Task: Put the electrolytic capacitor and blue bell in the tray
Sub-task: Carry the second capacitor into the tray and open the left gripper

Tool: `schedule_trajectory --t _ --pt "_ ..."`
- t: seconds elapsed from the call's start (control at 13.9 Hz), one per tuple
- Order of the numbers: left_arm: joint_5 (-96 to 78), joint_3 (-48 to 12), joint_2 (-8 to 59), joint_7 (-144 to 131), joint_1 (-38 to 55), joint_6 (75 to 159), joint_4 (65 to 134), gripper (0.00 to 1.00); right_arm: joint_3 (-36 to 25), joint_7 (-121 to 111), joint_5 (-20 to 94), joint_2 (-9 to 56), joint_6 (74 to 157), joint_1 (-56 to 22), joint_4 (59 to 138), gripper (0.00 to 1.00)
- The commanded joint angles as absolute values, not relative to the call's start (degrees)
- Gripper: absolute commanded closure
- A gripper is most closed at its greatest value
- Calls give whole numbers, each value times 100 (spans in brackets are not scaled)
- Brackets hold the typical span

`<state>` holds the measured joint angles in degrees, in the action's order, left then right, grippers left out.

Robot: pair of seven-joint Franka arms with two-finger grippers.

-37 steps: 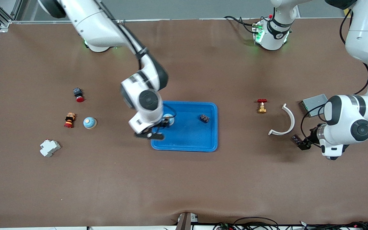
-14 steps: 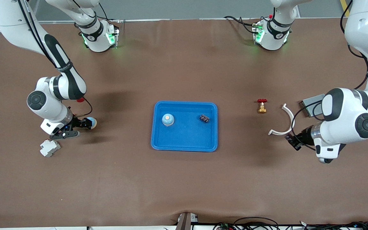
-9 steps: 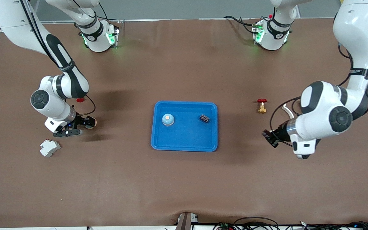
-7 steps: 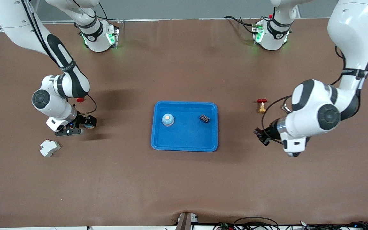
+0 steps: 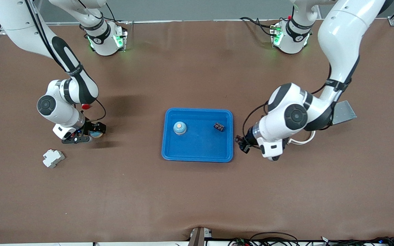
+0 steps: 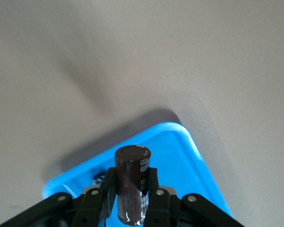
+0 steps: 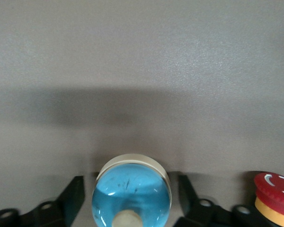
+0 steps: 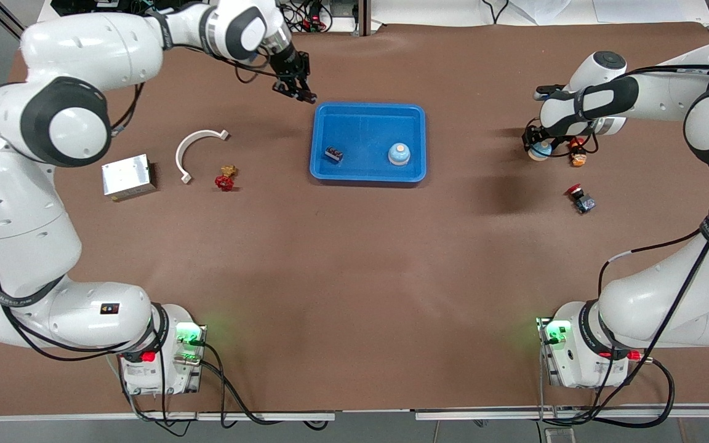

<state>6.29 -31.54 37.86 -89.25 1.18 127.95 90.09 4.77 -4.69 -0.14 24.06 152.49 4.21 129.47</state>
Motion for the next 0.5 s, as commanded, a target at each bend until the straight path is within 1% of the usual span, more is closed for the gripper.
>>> schedule_trajectory --t 0.0,0.14,0.22,0.36,0.43 --pt "703 -2683 4025 -9499 762 13200 8815 100 510 -422 53 2118 15232 290 13148 100" --pt "703 -2252 4183 -9842 1324 13498 8815 100 518 -335 53 2013 15057 124 13087 100" --pt "694 -2050 4244 -10009 1579 13578 8815 100 519 -56 61 1926 14777 -16 12948 100" --pt "703 -1794 4403 -10160 1949 13623 8815 100 536 927 79 1855 13717 -297 12404 100" --pt "712 -1697 4447 -10178 2082 13623 8815 100 606 1401 227 1854 13406 -499 12097 100"
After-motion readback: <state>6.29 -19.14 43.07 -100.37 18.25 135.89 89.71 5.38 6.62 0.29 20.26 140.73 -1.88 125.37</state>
